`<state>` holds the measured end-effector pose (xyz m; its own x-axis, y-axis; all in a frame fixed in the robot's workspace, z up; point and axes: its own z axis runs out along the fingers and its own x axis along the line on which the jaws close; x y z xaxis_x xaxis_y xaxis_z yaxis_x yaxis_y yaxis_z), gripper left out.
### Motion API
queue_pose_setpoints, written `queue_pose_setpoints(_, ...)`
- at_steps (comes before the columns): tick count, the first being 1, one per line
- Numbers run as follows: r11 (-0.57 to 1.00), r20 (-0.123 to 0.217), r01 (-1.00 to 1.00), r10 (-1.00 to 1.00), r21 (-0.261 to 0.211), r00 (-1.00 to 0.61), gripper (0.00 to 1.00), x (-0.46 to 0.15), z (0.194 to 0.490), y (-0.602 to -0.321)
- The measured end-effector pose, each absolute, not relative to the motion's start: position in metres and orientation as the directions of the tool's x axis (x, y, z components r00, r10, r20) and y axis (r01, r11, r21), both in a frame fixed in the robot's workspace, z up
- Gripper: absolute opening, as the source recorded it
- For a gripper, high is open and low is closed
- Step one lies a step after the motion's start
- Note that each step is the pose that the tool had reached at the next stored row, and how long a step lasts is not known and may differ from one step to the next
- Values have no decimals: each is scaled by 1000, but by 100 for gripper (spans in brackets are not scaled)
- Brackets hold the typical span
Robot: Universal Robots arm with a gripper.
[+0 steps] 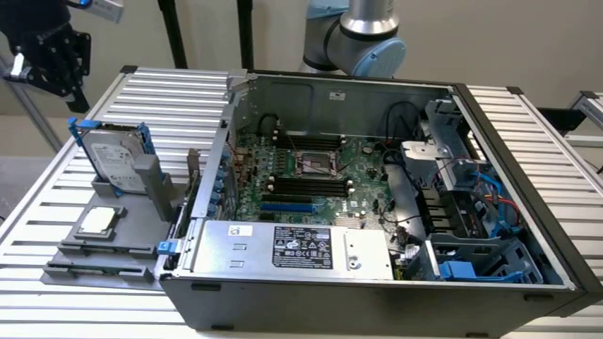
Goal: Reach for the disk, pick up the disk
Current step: 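Pick up the disk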
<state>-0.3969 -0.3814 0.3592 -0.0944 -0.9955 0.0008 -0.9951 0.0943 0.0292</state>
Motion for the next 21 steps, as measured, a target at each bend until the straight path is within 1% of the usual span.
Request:
queue_pose_setpoints(6,-10,1,-1000,-1000,28,10,11,-397,358,-381)
queue_pose_setpoints(11,-20,1,-999,-1000,27,20,12,-397,358,-381)
queue_pose_setpoints(13,-20,1,-999,-1000,27,20,24,-397,358,-381)
queue_pose_setpoints(14,-20,1,-999,-1000,27,20,24,-397,358,-381)
queue_pose_setpoints(15,-20,1,-999,-1000,27,20,30,-397,358,-381)
queue_pose_setpoints(16,-20,1,-999,-1000,27,20,30,-397,358,-381)
queue_pose_setpoints(17,-20,1,-999,-1000,27,20,42,-397,357,-380)
queue_pose_setpoints(19,-19,1,-999,-1000,27,19,42,-397,356,-380)
queue_pose_setpoints(20,-18,1,-999,-1000,27,18,48,-397,354,-380)
queue_pose_setpoints(21,-17,1,-999,-1000,27,17,48,-397,352,-379)
